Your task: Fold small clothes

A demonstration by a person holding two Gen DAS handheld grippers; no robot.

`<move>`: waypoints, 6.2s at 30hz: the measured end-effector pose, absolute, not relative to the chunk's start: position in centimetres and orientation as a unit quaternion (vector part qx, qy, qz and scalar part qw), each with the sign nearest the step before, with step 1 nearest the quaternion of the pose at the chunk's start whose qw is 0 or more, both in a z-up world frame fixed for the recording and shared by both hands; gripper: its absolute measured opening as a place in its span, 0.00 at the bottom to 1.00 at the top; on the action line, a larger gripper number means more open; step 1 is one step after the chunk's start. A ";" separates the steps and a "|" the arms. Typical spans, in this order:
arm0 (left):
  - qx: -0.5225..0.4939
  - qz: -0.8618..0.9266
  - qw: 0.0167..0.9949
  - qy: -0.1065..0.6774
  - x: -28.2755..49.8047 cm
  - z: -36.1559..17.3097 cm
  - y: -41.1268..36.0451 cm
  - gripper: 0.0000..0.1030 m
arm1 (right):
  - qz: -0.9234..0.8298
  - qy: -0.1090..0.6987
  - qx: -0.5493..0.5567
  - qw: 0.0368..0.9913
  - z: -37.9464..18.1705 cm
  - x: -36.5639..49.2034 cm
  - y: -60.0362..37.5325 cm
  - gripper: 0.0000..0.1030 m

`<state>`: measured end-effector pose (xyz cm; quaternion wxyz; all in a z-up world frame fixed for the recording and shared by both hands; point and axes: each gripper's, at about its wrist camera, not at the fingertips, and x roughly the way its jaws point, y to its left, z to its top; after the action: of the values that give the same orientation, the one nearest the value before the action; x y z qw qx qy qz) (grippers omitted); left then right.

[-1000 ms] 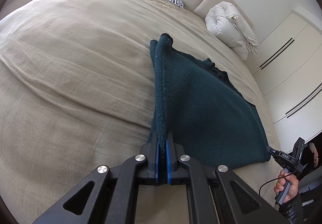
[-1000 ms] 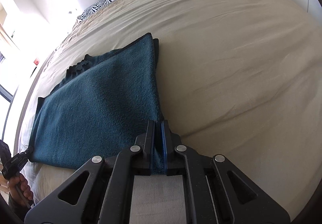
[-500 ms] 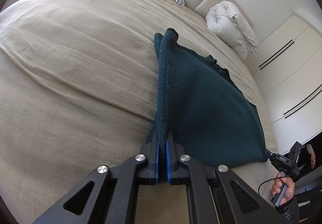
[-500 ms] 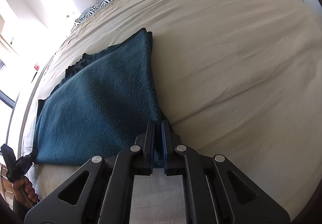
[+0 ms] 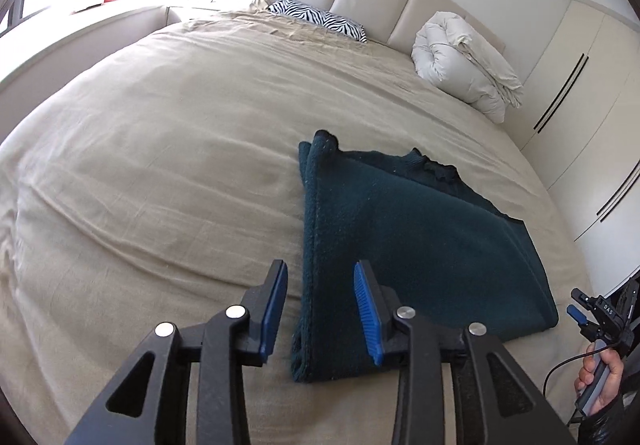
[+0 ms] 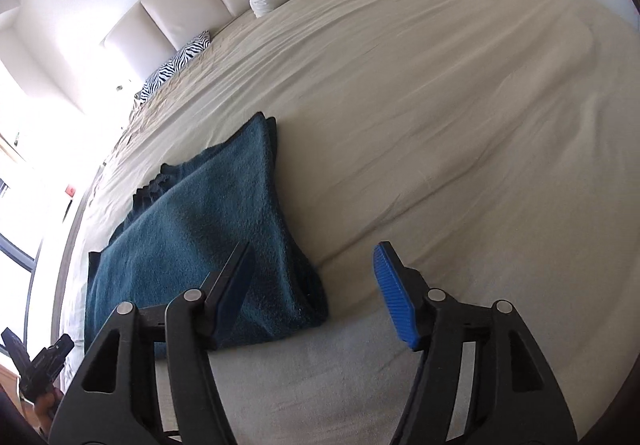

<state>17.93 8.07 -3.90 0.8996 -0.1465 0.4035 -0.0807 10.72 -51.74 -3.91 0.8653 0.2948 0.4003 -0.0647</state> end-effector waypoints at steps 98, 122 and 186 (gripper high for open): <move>-0.253 -0.036 0.874 0.413 12.7 -6.1 10.9 0.72 | 0.049 0.286 0.507 0.811 -7.6 -2.5 -50.0 0.51; -0.330 -0.122 0.813 0.464 17.6 -9.3 10.9 0.74 | 0.158 0.344 0.424 0.822 -4.3 0.3 -40.1 0.51; -0.320 -0.302 0.770 0.462 23.6 -1.6 -0.6 0.13 | 0.288 0.444 0.521 0.669 -9.2 28.2 -32.1 0.67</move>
<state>23.60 -0.59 -1.62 0.7701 -0.3197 0.4621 -0.3021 28.23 -32.07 -9.16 0.6692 0.5213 0.4442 0.2881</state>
